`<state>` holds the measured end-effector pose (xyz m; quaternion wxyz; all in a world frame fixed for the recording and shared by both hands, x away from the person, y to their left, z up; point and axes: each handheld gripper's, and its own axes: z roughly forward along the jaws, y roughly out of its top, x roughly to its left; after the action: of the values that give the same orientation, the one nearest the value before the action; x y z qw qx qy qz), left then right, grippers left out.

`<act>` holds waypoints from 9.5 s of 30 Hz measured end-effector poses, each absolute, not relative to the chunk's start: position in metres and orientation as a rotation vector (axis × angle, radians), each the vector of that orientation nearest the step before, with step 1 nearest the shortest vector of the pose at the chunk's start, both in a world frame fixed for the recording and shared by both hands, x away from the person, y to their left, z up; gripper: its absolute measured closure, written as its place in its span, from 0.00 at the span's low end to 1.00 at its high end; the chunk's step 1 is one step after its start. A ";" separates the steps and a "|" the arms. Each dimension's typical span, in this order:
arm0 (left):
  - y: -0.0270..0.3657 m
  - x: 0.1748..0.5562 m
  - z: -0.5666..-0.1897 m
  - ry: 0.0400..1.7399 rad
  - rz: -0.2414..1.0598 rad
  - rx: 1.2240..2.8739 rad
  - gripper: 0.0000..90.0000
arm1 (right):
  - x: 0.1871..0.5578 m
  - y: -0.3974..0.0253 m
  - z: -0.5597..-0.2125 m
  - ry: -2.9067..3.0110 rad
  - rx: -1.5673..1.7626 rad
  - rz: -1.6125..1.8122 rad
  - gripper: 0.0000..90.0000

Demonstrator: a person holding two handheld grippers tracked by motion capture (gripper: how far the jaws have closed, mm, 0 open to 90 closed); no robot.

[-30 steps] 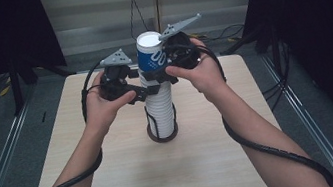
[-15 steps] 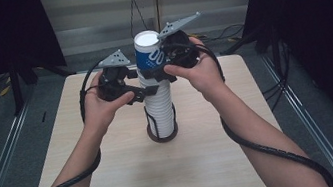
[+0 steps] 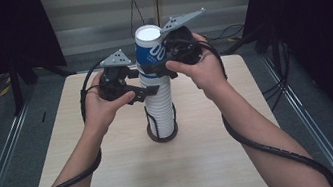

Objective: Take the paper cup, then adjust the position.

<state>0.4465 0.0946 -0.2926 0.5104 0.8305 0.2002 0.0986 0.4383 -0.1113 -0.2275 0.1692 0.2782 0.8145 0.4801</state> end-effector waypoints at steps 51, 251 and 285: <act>0.097 0.448 -0.292 0.508 0.219 2.002 0.22 | 0.433 -0.123 -0.178 2.279 0.783 1.431 0.24; 0.123 0.370 -0.435 0.422 -0.034 2.078 0.17 | 0.373 -0.137 -0.387 2.925 0.413 0.543 0.23; 0.127 0.367 -0.432 0.430 -0.032 2.071 0.18 | 0.377 -0.114 -0.396 2.980 0.312 0.468 0.23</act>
<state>0.3665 0.1265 -0.4319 0.4909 0.8529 0.1770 -0.0133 0.3768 -0.1144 -0.3962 0.0542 0.1028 0.9812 0.1542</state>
